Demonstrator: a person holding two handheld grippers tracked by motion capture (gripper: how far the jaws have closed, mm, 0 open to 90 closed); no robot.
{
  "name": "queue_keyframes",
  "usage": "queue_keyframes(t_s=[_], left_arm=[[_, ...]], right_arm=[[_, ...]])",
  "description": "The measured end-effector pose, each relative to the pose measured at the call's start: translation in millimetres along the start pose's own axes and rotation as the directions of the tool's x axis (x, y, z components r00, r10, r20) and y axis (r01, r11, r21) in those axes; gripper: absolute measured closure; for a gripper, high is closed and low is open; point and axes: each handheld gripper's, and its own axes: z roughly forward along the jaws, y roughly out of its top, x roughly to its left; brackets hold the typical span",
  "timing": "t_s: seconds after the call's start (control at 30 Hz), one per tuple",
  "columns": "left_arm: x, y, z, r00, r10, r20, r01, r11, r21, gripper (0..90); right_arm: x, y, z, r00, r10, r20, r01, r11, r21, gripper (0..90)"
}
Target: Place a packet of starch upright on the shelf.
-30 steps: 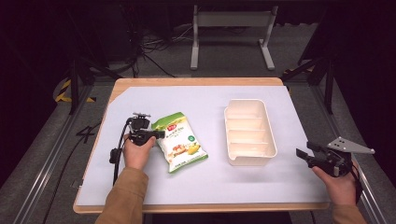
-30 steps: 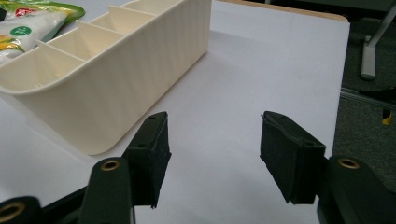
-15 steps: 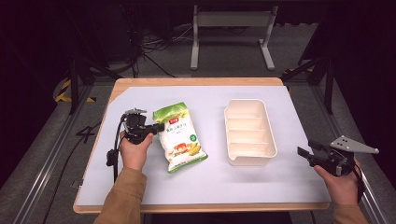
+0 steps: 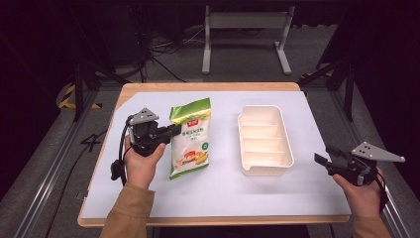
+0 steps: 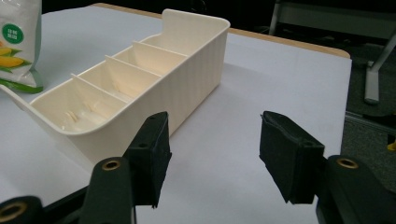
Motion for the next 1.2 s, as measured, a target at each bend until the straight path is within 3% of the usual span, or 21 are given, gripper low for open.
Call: queue_keyframes(t_s=[0.2, 0.27, 0.5, 0.6, 0.77, 1.0, 1.1, 1.13, 1.17, 1.2], left_arm=[[-19.7, 7.9, -11.6, 0.9962, 0.087, 0.001, -0.087, 0.9962, -0.003, 86.0], [-21.7, 9.1, -14.4, 0.9956, 0.093, 0.011, -0.093, 0.9957, -0.007, 86.1], [-37.8, 17.3, -33.2, 0.9868, 0.135, 0.090, -0.131, 0.9900, -0.053, 86.1], [-43.4, 19.1, -37.5, 0.9820, 0.148, 0.118, -0.140, 0.9879, -0.066, 86.1], [-53.0, 21.1, -41.8, 0.9720, 0.172, 0.160, -0.161, 0.9839, -0.079, 86.1], [-65.6, 22.8, -44.2, 0.9500, 0.214, 0.227, -0.196, 0.9756, -0.100, 86.2], [-70.4, 22.9, -43.8, 0.9387, 0.229, 0.257, -0.207, 0.9721, -0.109, 86.2], [-71.5, 23.1, -43.5, 0.9348, 0.240, 0.262, -0.218, 0.9697, -0.111, 86.2], [-71.5, 23.1, -43.5, 0.9348, 0.240, 0.262, -0.218, 0.9697, -0.111, 86.2], [-74.1, 23.1, -42.9, 0.9288, 0.253, 0.271, -0.230, 0.9665, -0.114, 86.2]], right_arm=[[9.5, 8.4, -0.4, 0.9994, -0.013, -0.031, 0.013, 1.000, -0.017, 42.8], [10.9, 9.7, -0.4, 0.9992, -0.017, -0.037, 0.017, 1.000, -0.019, 42.8], [37.1, 32.8, 2.8, 0.9905, -0.044, -0.130, 0.039, 0.998, -0.042, 42.8], [51.0, 47.0, 7.2, 0.9814, -0.076, -0.176, 0.070, 0.997, -0.039, 42.6], [74.9, 73.7, 16.4, 0.9544, -0.118, -0.274, 0.111, 0.993, -0.040, 42.0], [103.5, 109.6, 33.2, 0.8975, -0.153, -0.414, 0.140, 0.988, -0.062, 41.6], [111.8, 118.4, 41.4, 0.8781, -0.157, -0.452, 0.146, 0.987, -0.060, 41.0], [115.4, 121.3, 45.6, 0.8676, -0.157, -0.472, 0.147, 0.987, -0.058, 40.4], [117.7, 122.9, 48.4, 0.8594, -0.154, -0.488, 0.146, 0.988, -0.055, 39.8], [119.9, 124.1, 51.2, 0.8531, -0.154, -0.498, 0.147, 0.988, -0.055, 39.2]])
